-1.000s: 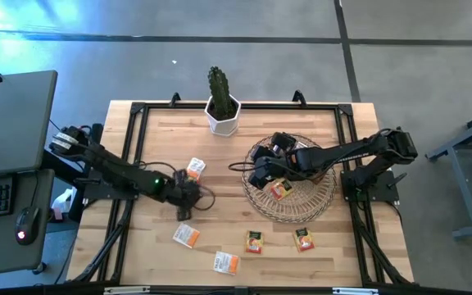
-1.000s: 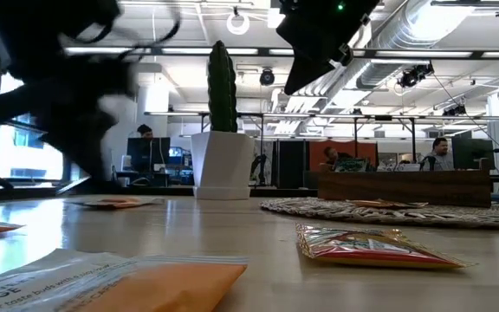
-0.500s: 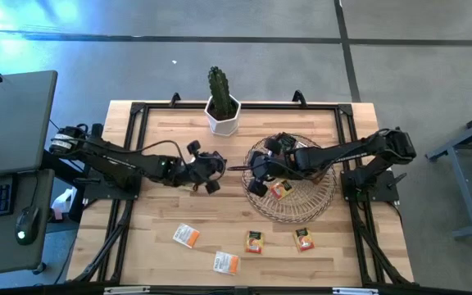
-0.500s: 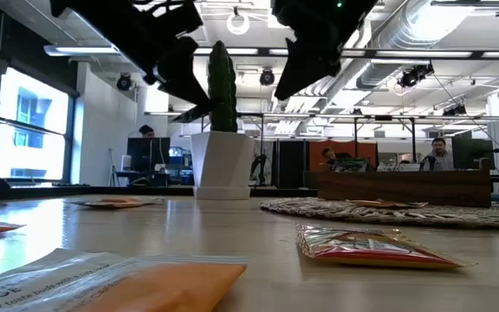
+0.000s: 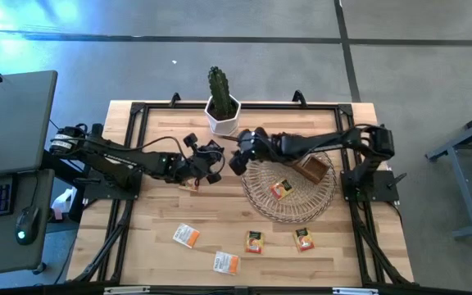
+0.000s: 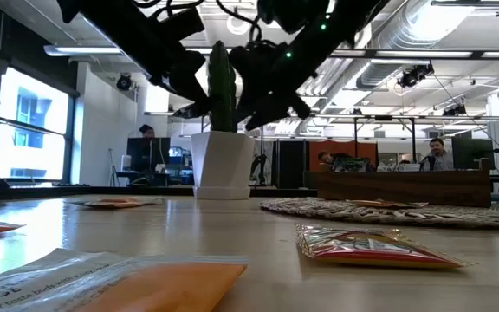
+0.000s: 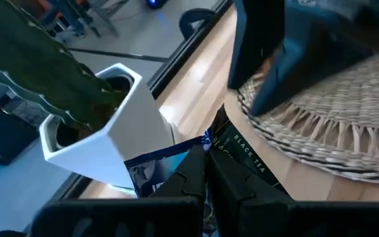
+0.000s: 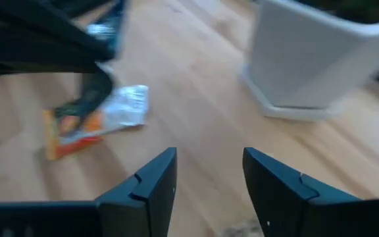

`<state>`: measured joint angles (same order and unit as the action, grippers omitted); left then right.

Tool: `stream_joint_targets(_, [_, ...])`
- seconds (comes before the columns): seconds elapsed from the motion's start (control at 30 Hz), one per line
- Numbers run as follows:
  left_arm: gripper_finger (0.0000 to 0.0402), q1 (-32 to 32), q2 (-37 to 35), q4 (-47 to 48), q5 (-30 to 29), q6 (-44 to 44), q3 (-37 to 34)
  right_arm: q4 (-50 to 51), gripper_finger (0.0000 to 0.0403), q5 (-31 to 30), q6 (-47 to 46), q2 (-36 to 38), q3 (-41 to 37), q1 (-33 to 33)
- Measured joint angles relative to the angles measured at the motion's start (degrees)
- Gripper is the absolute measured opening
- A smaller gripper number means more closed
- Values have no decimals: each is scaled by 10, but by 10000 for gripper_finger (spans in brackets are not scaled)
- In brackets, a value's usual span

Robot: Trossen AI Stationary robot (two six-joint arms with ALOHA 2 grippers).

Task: Pick & Place Tea
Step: Put the purple tea bag into the left section of the wooden organizer

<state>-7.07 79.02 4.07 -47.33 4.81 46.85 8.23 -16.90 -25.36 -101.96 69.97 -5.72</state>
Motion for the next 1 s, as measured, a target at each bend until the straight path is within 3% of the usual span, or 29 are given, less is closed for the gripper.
stream_joint_targets(0.23, [3,0,0,9,-19,-1,0,-117,156,67,49,-14,0,-6])
stream_joint_targets(0.47, [3,0,0,21,-55,-1,0,-112,141,85,49,-14,0,-6])
stream_joint_targets(0.8, [3,0,-1,-5,-61,-1,0,-142,140,78,91,-14,0,-12])
stream_joint_targets(1.0, [3,0,-1,-7,-77,-6,0,-148,140,111,90,-14,0,-27])
